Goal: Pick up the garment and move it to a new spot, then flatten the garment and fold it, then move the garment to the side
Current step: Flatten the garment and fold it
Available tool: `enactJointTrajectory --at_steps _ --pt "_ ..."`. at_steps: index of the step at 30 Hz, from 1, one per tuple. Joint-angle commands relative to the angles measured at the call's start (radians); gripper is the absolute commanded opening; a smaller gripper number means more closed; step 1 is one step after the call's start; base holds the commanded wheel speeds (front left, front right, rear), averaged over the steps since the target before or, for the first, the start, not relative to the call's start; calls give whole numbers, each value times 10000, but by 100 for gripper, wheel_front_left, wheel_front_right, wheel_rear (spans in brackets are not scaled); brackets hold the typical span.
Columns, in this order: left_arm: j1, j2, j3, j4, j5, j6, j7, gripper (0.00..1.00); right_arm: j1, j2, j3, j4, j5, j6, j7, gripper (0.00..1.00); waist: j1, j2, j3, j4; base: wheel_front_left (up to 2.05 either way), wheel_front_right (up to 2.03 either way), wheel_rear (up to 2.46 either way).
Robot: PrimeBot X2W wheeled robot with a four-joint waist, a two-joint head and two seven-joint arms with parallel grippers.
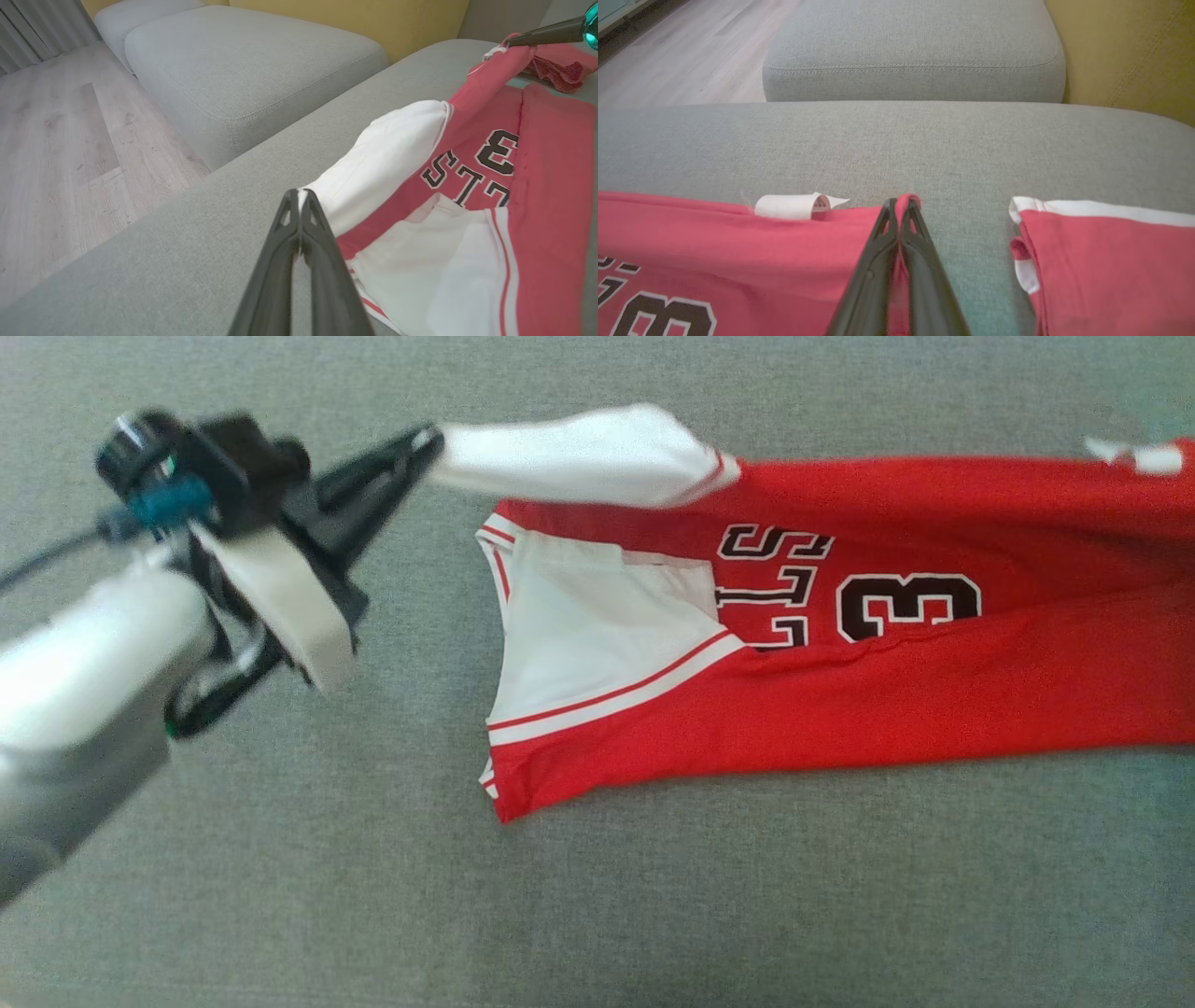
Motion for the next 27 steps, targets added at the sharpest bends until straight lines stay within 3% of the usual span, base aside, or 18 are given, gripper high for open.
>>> enactJointTrajectory --at_steps 1,12,26,27 --pt "-55 509 462 -286 86 199 -125 0 386 -248 -198 -457 -68 -7 83 0 2 -1 -99 66 0 0 0" --pt "2418 586 462 -1906 32 1139 -207 0 2290 541 -1192 -1528 -509 -7 397 0 2 -1 -448 52 0 0 0" --pt "3658 531 489 -2684 -36 1836 -557 0 2662 932 -1808 -1223 -1334 -7 128 0 2 -1 -310 77 0 0 0" --pt "3733 451 490 -2681 -80 1888 -595 0 2652 1006 -1796 -1169 -1345 -7 117 29 2 -1 -324 81 0 0 0"
